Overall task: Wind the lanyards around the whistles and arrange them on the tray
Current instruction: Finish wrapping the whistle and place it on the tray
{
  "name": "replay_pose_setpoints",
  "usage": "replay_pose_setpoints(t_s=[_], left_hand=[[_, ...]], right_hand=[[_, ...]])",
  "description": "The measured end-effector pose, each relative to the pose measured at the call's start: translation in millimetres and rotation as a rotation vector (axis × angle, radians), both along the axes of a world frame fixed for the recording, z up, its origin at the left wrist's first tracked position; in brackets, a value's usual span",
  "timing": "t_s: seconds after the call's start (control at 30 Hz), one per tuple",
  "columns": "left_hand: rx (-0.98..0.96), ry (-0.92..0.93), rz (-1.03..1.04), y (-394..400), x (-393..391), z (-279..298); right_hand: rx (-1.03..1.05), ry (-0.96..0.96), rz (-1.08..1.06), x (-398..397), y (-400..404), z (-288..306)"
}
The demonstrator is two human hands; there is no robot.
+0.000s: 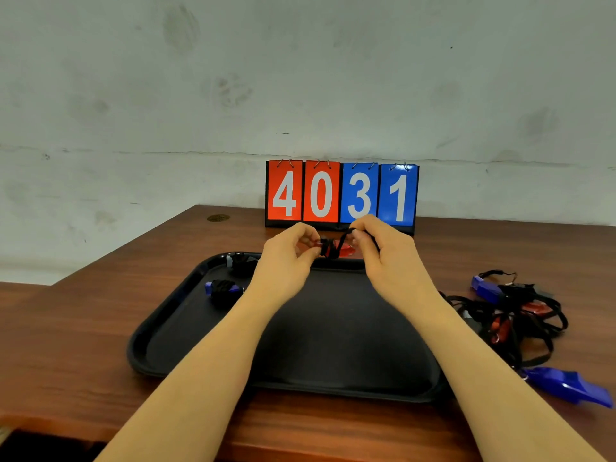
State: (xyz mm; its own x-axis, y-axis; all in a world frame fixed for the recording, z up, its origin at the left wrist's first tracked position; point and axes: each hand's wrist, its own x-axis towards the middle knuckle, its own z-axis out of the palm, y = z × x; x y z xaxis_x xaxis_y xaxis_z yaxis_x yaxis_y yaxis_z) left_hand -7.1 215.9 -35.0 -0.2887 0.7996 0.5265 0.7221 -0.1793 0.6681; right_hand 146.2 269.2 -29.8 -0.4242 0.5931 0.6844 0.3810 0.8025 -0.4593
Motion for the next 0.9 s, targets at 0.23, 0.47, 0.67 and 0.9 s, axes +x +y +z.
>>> replay_pose_setpoints(t_s=[0.23, 0.47, 0.67, 0.9], left_hand=[[-0.032, 0.034, -0.122, -5, 5, 2], [-0.017, 0.032, -0.228, -9, 6, 5], [0.069, -0.173, -0.297, -13, 8, 10], [0.102, -0.301, -0.287, -14, 8, 13]], right_hand=[[-0.102, 0.108, -0.067, 1, 8, -1], [-0.376, 0.275, 0.024, 4, 8, 7], [-0.778, 0.536, 0.162, 10, 8, 15], [-0.788, 0.365, 0.245, 7, 7, 12]])
